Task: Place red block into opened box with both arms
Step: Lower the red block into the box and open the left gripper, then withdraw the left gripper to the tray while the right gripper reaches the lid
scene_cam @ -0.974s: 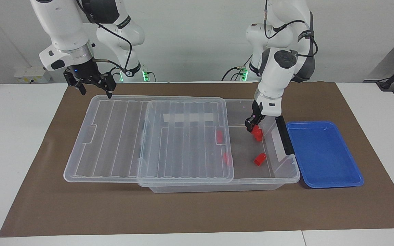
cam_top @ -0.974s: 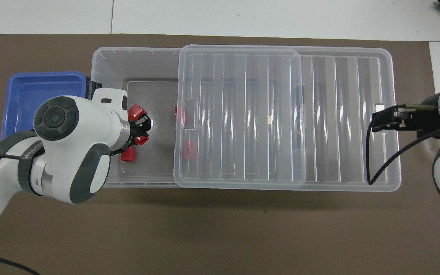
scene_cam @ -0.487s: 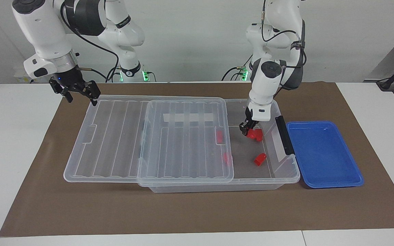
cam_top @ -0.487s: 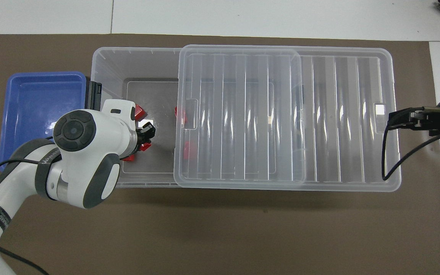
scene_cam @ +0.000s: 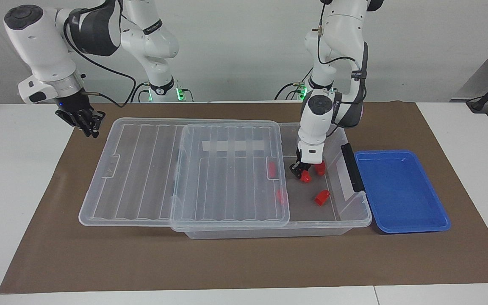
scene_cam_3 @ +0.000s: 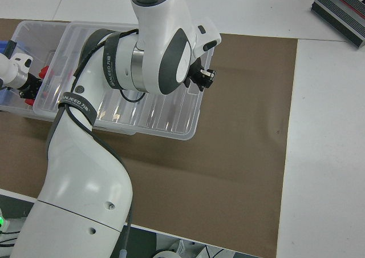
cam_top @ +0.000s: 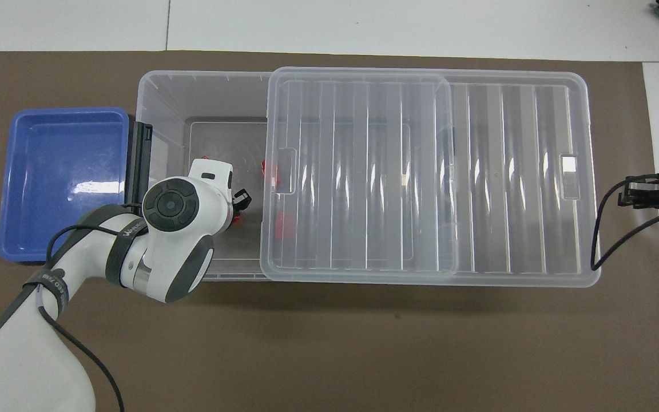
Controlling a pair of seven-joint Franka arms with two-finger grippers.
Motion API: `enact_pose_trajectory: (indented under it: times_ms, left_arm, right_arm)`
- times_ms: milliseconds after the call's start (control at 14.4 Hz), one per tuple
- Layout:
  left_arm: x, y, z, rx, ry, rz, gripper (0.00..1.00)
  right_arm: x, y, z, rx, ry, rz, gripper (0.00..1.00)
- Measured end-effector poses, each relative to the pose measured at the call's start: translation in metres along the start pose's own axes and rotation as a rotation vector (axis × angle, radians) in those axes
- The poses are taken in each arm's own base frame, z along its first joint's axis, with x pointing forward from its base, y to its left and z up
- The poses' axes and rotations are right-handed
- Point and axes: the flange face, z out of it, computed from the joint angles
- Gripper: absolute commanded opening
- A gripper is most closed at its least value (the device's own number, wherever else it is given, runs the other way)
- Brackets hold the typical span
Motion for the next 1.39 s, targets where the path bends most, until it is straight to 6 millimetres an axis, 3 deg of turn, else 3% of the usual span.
enact_pose_trajectory:
  times_ms: [70, 139, 209, 278, 348, 696, 835, 974, 1183, 1392]
  left_arm:
    - [0.0, 0.0, 0.0, 0.001, 0.002, 0.002, 0.0]
    - [0.0, 0.0, 0.0, 0.001, 0.002, 0.003, 0.16]
    - [0.0, 0.0, 0.0, 0.001, 0.003, 0.002, 0.67]
    - [0.002, -0.001, 0.0, 0.002, 0.003, 0.0, 0.96]
    - [0.003, -0.002, 0.0, 0.002, 0.004, -0.002, 1.0]
    - [0.006, -0.002, -0.002, 0.0, 0.009, -0.006, 1.0]
    - [0.013, 0.002, -0.012, 0.004, 0.01, -0.012, 1.0]
    - [0.027, 0.008, -0.042, 0.038, -0.001, -0.026, 1.0]
    - [0.052, 0.009, -0.109, 0.083, -0.01, -0.012, 1.0]
    - [0.083, -0.019, -0.155, 0.112, -0.033, 0.121, 1.0]
  right_arm:
    - [0.001, 0.006, 0.005, 0.0, 0.01, -0.007, 0.0]
    - [0.001, 0.013, 0.01, -0.001, 0.016, -0.012, 0.0]
    - [0.001, 0.018, 0.016, -0.001, 0.02, -0.018, 0.0]
    - [0.002, 0.022, 0.022, -0.002, 0.024, -0.021, 0.0]
    - [0.003, 0.026, 0.027, -0.002, 0.03, -0.022, 0.0]
    - [0.017, 0.037, 0.052, 0.002, 0.067, -0.033, 0.0]
    - [0.022, 0.04, 0.062, 0.004, 0.07, -0.04, 0.0]
    - [0.023, 0.039, 0.065, 0.005, 0.067, -0.042, 0.0]
    - [0.023, 0.034, 0.065, 0.006, 0.068, -0.05, 0.0]
    - [0.024, 0.024, 0.064, 0.008, 0.068, -0.068, 0.0]
